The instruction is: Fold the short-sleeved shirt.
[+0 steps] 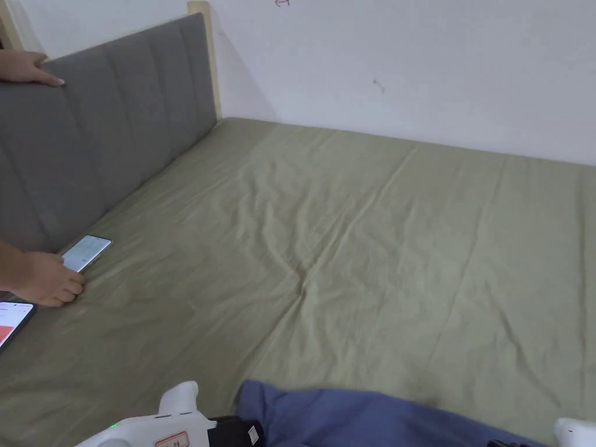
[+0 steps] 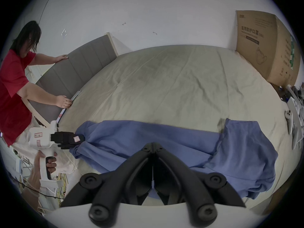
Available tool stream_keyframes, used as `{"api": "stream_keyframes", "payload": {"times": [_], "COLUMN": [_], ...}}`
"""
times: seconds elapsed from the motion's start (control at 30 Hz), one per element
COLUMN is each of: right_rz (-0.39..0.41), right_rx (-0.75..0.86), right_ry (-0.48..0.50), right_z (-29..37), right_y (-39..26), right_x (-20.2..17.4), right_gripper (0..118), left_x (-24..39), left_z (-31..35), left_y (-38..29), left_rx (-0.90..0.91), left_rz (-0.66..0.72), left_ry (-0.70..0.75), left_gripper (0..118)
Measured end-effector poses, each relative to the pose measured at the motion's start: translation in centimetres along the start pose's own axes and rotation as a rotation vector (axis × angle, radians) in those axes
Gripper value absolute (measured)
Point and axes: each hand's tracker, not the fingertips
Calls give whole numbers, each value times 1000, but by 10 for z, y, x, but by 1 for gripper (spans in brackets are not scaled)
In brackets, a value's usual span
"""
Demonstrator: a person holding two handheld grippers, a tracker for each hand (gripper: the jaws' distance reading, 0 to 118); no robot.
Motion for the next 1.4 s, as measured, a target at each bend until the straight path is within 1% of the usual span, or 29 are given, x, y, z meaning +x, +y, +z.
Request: {"api": "stream_keyframes", "payload": {"times": [0.03, 0.13, 0.2, 0.27, 0.37, 0.43, 0.5, 0.6, 0.63, 0.67, 0.7, 0.73, 0.77, 0.83, 0.93, 0.97, 1.0, 1.1, 1.17, 1.2, 1.27, 1.33, 1.4], "right_rz": [-9, -40, -63, -82, -132, -174, -214, -242, -247, -252, -257, -261, -262, -264, -275, -278, -278, -267, -260, -256, -254, -254, -257], "right_rx": [6, 25, 39, 51, 69, 78, 81, 84, 84, 83, 82, 81, 79, 78, 73, 73, 74, 75, 72, 71, 71, 73, 74], "right_ry": [-6, -23, -34, -45, -69, -79, -88, -113, -119, -124, -129, -132, -135, -144, -142, -138, -135, -126, -120, -115, -113, -108, -110], "right_z": [3, 15, 22, 29, 39, 45, 49, 54, 55, 56, 58, 57, 57, 57, 55, 55, 53, 51, 49, 49, 48, 49, 51], "right_y": [0, 0, -2, -4, -8, -12, -17, -23, -24, -26, -27, -29, -30, -32, -32, -32, -32, -31, -30, -30, -30, -31, -30], "right_x": [3, 15, 28, 39, 57, 69, 89, 107, 112, 115, 118, 125, 129, 132, 130, 129, 129, 126, 120, 118, 118, 118, 116], "right_gripper": [0, 0, 0, 0, 0, 0, 0, 0, 0, 0, 0, 0, 0, 0, 0, 0, 0, 0, 0, 0, 0, 0, 0], "left_x": [18, 74, 120, 159, 207, 231, 246, 258, 260, 260, 259, 258, 256, 252, 244, 237, 231, 217, 211, 208, 203, 202, 207], "left_z": [5, 17, 11, -2, -40, -69, -100, -136, -143, -148, -150, -150, -145, -131, -106, -97, -90, -78, -82, -88, -105, -124, -137], "left_y": [4, 20, 24, 21, 6, -10, -28, -51, -56, -60, -62, -63, -63, -56, -40, -32, -28, -14, -11, -10, -12, -23, -38], "left_rx": [7, 34, 26, -9, -63, -121, -166, -240, -265, -292, -322, -334, -335, -325, -305, -301, -287, -261, -239, -241, -276, -355, -379], "left_rz": [-38, -223, -390, -517, -593, -627, -662, -721, -740, -739, -740, -727, -699, -673, -651, -632, -590, -532, -541, -539, -526, -487, -498], "left_ry": [7, -20, -31, -65, -119, -100, -112, -56, -36, -30, -40, -44, -57, -110, -110, -122, -144, -140, -85, -51, -64, -109, -120], "left_gripper": [8, 8, 8, 8, 8, 8, 8, 9, 16, 33, 70, 94, 105, 104, 103, 97, 81, 20, 7, 5, 3, 3, 3]}}
